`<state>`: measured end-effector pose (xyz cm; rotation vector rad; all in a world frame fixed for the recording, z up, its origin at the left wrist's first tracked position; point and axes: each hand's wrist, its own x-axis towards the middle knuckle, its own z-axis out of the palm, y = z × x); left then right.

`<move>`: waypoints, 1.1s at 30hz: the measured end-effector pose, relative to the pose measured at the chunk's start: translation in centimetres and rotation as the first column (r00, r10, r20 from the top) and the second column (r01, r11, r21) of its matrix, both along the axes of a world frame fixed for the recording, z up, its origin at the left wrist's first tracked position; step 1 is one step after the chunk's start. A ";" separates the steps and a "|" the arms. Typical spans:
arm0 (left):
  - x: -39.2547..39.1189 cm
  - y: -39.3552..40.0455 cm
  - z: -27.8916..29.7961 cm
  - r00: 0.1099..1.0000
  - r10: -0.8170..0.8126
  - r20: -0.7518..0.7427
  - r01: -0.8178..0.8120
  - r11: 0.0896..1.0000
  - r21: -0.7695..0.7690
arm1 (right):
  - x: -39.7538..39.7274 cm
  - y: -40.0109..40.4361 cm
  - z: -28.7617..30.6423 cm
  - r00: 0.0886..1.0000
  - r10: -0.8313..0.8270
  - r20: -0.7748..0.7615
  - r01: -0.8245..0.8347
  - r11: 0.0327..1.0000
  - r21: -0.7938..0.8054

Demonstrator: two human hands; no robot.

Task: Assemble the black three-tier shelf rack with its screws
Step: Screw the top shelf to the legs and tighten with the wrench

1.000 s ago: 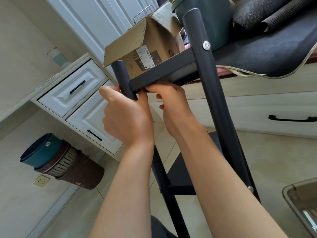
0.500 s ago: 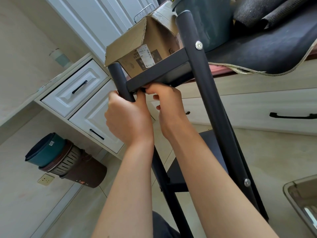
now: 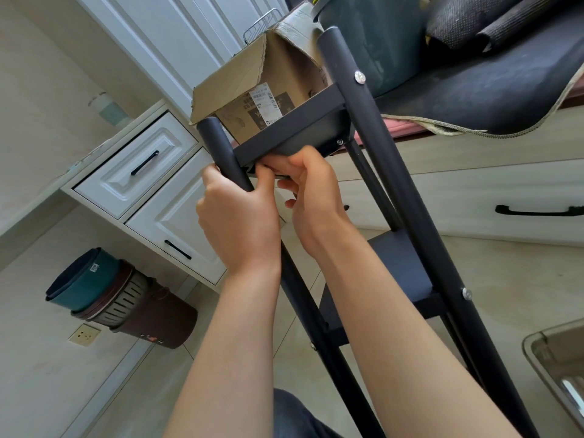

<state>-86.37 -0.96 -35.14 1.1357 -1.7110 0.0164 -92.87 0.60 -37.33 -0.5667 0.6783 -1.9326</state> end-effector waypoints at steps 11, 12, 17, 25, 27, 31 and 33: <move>0.5 -1.5 0.3 0.998 0.054 -0.044 -0.053 0.998 0.032 | 0.2 -0.5 -0.1 0.999 -0.004 -0.036 0.003 1.000 -0.012; 0.6 -1.6 0.4 0.998 0.050 -0.043 -0.048 0.998 0.033 | 0.1 -0.5 -0.1 0.999 -0.003 -0.042 0.002 1.000 -0.012; 0.6 -1.6 0.7 1.000 0.021 -0.022 -0.020 0.998 0.057 | 0.0 -0.3 -0.2 1.000 -0.001 -0.018 0.001 0.999 -0.045; 0.3 -1.8 1.0 1.000 -0.012 0.016 0.011 0.996 0.083 | -0.3 -1.1 0.1 0.982 -0.159 -0.099 0.159 0.987 -0.013; 0.2 -1.9 1.0 1.000 -0.016 0.014 0.015 0.996 0.090 | -0.4 -1.2 0.1 0.976 -0.181 -0.122 0.182 0.983 -0.007; -0.2 -1.9 0.8 0.999 -0.031 0.027 0.029 0.997 0.071 | -1.2 -1.0 0.5 0.986 -0.140 -0.088 0.136 0.990 -0.043; -0.3 -2.0 0.8 0.999 -0.037 0.033 0.035 0.997 0.063 | -1.7 -0.9 0.9 0.994 -0.086 -0.068 0.088 0.996 0.022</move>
